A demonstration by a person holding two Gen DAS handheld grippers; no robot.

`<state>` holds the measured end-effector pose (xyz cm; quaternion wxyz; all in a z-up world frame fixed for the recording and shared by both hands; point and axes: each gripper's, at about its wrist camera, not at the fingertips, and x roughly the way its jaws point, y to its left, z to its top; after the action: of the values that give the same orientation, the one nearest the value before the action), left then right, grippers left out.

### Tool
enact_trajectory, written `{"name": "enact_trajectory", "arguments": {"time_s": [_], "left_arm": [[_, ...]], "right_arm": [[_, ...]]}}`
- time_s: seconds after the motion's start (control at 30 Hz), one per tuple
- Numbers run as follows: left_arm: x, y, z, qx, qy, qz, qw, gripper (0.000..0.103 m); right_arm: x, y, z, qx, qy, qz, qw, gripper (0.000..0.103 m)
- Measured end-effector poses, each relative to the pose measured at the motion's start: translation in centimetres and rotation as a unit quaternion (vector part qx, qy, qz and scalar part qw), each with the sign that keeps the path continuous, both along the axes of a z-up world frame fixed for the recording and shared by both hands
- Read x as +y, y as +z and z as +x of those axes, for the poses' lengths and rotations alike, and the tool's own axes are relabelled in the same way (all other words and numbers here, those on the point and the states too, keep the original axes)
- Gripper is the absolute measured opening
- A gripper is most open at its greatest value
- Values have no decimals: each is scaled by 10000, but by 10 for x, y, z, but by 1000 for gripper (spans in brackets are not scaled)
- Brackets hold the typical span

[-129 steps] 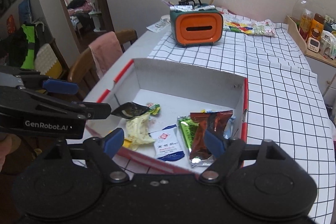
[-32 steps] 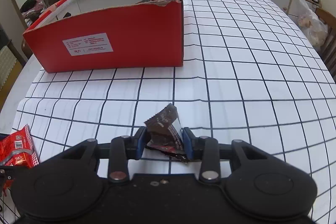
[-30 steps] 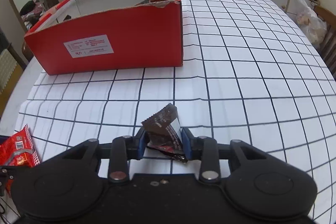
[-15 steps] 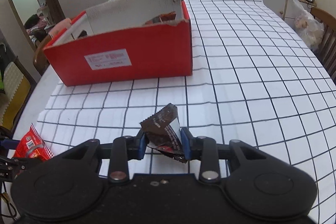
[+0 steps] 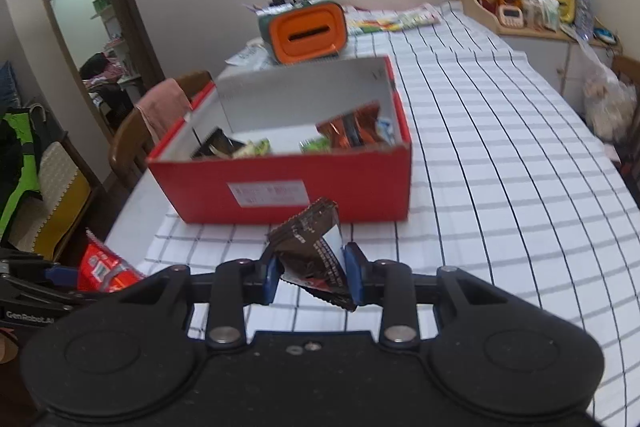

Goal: Organize snacks
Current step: 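Carry red snack bag and dark triangular packet into the red box, open both tools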

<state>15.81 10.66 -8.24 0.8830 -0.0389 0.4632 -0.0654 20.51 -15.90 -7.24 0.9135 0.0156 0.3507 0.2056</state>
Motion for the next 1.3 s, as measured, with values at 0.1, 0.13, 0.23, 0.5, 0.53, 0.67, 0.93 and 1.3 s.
{"name": "enact_trajectory", "arguments": {"time_s": [0.1, 0.13, 0.23, 0.5, 0.53, 0.67, 0.93, 1.3], "left_arm": [[-3, 9, 13, -110, 19, -65, 9999, 60], [-3, 14, 17, -154, 49, -138, 9998, 60], [-2, 32, 31, -335, 151, -300, 9989, 60], [-15, 77, 76, -681, 251, -247, 9971, 60], [-17, 79, 83, -705, 264, -212, 9969, 60], [-22, 81, 111, -695, 366, -74, 9969, 60], [-26, 64, 161, -434, 605, 184, 9970, 60], [-26, 24, 201, 77, 666, 541, 9963, 60]], "right_arm": [[2, 11, 11, -115, 36, -7, 9999, 33], [3, 15, 14, -153, 47, 1, 9999, 33], [5, 28, 28, -289, 92, 1, 9995, 33], [15, 52, 71, -516, 239, -217, 9981, 33], [16, 54, 78, -523, 252, -239, 9980, 33], [20, 56, 107, -447, 329, -294, 9980, 33], [40, 33, 145, -226, 618, -666, 9956, 33], [71, -9, 181, 325, 1033, -936, 9897, 33]]}}
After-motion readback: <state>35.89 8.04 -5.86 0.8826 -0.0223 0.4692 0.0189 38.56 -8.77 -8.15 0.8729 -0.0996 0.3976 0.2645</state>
